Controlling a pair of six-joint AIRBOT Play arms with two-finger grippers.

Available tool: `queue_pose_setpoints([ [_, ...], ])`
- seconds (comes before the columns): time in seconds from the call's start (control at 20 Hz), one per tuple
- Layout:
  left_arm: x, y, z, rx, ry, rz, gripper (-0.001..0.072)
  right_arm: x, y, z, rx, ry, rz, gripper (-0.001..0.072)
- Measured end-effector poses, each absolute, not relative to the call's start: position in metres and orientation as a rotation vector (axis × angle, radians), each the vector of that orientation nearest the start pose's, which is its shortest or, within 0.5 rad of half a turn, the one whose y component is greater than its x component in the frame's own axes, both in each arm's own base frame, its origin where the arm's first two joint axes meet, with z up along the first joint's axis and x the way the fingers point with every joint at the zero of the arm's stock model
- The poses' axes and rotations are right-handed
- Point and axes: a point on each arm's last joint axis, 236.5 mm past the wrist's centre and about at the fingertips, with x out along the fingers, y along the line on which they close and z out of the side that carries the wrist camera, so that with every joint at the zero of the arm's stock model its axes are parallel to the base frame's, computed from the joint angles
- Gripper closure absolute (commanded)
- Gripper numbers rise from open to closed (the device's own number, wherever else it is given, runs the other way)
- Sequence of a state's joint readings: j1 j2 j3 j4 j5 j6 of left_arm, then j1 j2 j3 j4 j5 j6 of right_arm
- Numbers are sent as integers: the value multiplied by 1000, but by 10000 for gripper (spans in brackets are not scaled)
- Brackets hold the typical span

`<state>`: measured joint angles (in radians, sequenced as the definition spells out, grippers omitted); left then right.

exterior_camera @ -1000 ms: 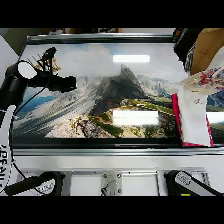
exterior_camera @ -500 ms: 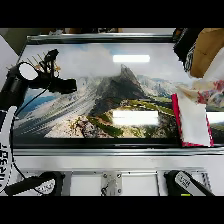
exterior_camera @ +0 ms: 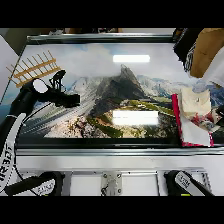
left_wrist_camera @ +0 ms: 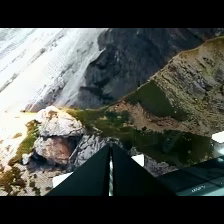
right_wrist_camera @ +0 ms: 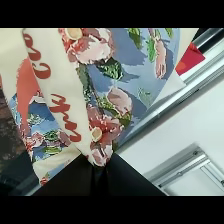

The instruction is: Fold the clothes and pants, and hang the long-sleeved shirts on hangers.

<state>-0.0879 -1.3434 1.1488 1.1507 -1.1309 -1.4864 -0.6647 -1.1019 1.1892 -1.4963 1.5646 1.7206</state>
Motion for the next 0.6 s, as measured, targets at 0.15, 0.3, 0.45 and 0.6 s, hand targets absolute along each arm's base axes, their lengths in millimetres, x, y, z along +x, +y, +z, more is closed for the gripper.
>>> queue_pose_setpoints([
  [0.15,377,-121,-5,-280,1316,-330,701,231,-162,48,665,1402,-593,522],
  [0.3,376,-121,-6,-281,1318,-328,701,230,-163,45,663,1404,-597,66],
  [0.45,376,-121,-7,-281,1320,-328,701,241,-166,55,648,1332,-581,66],
  [0.6,376,-121,-7,-281,1320,-327,701,278,-152,96,636,1105,-461,66],
])
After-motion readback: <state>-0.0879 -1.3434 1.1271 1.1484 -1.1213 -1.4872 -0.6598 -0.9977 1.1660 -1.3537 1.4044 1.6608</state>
